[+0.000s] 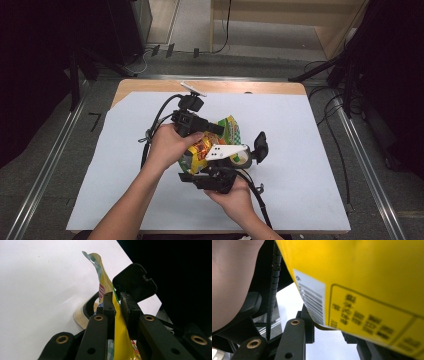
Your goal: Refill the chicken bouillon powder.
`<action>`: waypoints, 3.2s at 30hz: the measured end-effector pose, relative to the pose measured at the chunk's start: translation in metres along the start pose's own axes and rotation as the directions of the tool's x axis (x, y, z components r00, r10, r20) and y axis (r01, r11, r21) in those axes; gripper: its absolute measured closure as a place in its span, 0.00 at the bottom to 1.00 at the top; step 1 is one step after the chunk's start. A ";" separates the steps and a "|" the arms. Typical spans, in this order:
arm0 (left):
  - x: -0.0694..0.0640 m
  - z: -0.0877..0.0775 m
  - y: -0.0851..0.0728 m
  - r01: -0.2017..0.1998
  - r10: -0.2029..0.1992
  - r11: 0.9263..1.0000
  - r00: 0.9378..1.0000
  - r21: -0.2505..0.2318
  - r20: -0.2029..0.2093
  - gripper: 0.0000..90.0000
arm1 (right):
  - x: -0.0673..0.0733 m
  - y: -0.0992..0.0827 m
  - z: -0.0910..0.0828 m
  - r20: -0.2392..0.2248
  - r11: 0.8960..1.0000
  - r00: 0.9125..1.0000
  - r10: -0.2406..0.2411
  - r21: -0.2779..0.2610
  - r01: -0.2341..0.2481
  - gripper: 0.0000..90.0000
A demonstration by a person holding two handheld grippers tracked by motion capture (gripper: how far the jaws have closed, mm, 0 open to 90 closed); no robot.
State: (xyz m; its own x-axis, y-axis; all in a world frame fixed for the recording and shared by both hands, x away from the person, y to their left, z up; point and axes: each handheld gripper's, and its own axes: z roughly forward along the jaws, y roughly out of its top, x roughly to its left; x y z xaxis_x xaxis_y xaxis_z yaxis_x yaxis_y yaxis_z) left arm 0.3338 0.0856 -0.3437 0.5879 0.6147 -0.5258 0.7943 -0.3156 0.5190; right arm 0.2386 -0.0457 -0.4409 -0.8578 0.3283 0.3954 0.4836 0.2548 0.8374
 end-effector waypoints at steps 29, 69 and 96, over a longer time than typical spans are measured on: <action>-0.001 0.002 0.001 0.008 -0.008 1.000 1.000 0.000 0.019 0.90 | 0.001 0.004 -0.002 0.016 1.000 1.000 0.011 0.009 -0.011 0.77; -0.004 0.005 -0.002 -0.009 0.009 1.000 1.000 0.015 0.005 0.90 | 0.001 0.004 -0.001 0.041 1.000 0.999 -0.015 0.026 0.014 0.78; -0.004 0.004 -0.001 0.001 -0.002 1.000 1.000 0.020 0.015 0.89 | 0.002 0.003 -0.001 0.031 1.000 0.999 -0.017 0.020 0.016 0.77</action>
State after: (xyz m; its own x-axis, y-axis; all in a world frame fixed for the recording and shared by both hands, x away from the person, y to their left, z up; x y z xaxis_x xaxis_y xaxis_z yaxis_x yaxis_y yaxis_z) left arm 0.3313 0.0808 -0.3453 0.5889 0.6040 -0.5370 0.7980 -0.3295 0.5046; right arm 0.2386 -0.0456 -0.4367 -0.8600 0.3524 0.3691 0.4729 0.2782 0.8361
